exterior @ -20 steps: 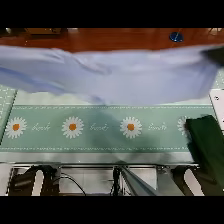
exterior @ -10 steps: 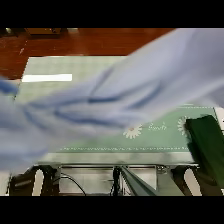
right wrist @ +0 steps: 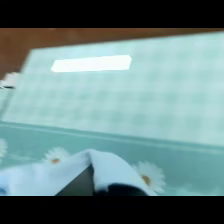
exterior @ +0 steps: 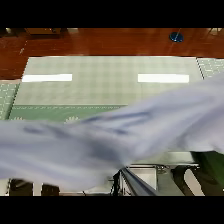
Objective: Fold the shirts.
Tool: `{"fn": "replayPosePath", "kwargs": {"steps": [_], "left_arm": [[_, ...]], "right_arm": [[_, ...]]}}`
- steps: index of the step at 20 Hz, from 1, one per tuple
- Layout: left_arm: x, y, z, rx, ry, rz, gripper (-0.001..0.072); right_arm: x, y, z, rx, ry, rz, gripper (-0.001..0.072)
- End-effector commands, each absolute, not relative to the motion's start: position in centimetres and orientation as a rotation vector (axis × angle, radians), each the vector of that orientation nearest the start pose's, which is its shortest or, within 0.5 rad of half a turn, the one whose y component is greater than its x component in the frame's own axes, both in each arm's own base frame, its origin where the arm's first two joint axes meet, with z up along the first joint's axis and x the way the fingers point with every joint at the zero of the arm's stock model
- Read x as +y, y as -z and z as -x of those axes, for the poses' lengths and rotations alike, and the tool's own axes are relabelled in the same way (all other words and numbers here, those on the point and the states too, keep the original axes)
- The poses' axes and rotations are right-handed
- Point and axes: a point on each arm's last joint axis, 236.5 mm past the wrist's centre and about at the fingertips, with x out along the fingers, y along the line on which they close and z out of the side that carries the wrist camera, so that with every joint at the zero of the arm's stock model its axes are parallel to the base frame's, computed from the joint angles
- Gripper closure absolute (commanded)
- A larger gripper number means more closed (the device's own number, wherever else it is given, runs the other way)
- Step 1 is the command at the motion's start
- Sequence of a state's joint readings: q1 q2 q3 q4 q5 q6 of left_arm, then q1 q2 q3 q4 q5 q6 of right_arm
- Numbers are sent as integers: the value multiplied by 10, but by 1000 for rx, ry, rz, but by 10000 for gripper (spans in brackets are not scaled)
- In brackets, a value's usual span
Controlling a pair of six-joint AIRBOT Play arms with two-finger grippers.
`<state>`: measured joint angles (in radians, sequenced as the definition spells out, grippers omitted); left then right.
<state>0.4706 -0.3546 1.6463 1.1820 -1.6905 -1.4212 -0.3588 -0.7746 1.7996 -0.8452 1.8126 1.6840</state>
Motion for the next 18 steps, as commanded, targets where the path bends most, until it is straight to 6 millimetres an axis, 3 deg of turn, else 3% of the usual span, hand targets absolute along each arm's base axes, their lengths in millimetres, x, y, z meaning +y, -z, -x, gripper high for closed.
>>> {"fn": "replayPosePath", "kwargs": {"steps": [1, 4, 6, 8, 10, 13, 15, 18], "left_arm": [[-24, -308, -150, 630, -25, 89, 691], [4, -249, -208, 674, -36, 231, 691], [17, -202, -245, 695, -32, 342, 691], [28, -167, -275, 693, -38, 410, 691], [37, -158, -306, 648, -48, 423, 691], [33, -164, -362, 527, -24, 402, 691], [13, -157, -400, 477, 17, 386, 691], [-18, -129, -445, 454, 51, 369, 691]], "right_arm": [[45, -268, -234, 1019, -264, -253, 686], [60, -177, -262, 1285, -342, -270, 686], [78, -141, -307, 1308, -382, -297, 686], [94, -113, -360, 1282, -405, -389, 686], [103, -93, -412, 1225, -410, -500, 686], [105, -81, -477, 1089, -380, -616, 686], [95, -76, -512, 983, -321, -653, 686], [77, -70, -544, 864, -264, -619, 686]]}}
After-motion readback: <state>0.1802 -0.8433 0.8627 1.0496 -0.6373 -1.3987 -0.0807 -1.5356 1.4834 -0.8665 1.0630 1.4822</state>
